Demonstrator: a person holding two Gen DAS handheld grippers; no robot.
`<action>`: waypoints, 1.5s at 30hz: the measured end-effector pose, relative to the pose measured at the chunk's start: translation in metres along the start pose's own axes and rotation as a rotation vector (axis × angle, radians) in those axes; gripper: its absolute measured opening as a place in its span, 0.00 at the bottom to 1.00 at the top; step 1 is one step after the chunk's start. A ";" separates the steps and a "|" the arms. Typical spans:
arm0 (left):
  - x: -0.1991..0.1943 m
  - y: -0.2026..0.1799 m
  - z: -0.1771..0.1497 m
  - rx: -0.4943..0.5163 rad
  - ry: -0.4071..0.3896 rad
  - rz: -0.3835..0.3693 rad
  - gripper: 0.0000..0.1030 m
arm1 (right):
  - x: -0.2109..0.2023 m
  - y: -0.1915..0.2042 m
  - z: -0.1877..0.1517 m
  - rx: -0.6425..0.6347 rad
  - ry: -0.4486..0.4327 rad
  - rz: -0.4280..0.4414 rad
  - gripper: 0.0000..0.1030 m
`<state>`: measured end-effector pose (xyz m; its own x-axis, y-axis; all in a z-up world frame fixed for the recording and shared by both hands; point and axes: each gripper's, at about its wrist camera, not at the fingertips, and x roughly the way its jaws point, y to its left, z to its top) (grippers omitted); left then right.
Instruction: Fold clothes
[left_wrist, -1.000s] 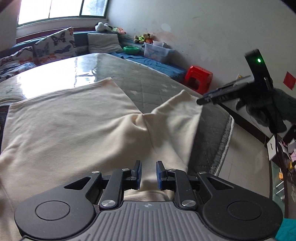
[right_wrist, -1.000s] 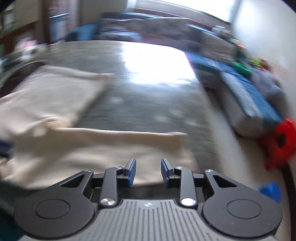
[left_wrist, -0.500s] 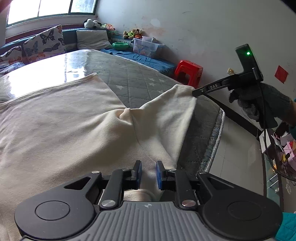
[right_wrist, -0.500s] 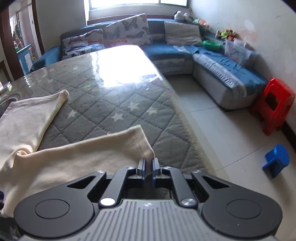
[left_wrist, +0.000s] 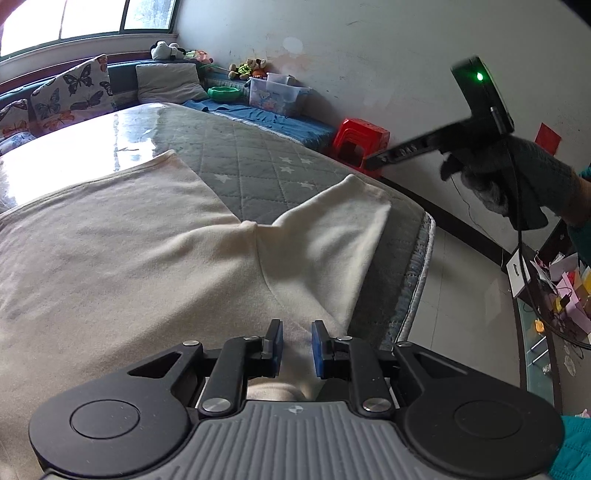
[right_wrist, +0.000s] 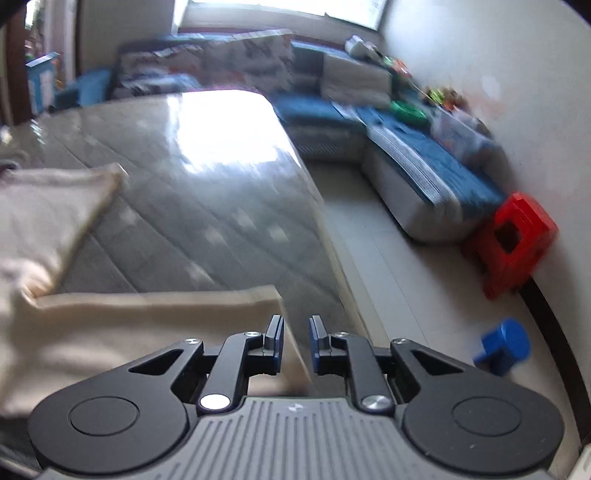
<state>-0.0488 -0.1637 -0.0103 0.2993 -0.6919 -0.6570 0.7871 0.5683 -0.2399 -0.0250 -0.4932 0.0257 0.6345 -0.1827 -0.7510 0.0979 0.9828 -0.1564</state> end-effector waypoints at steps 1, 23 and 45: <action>0.000 0.000 0.001 -0.004 -0.003 -0.004 0.18 | 0.000 0.004 0.007 -0.003 -0.010 0.029 0.13; 0.008 0.009 0.004 -0.042 0.005 -0.079 0.19 | 0.128 0.121 0.122 0.011 0.061 0.412 0.17; 0.006 0.026 0.008 -0.124 -0.027 -0.097 0.21 | 0.146 0.152 0.148 -0.101 -0.002 0.345 0.11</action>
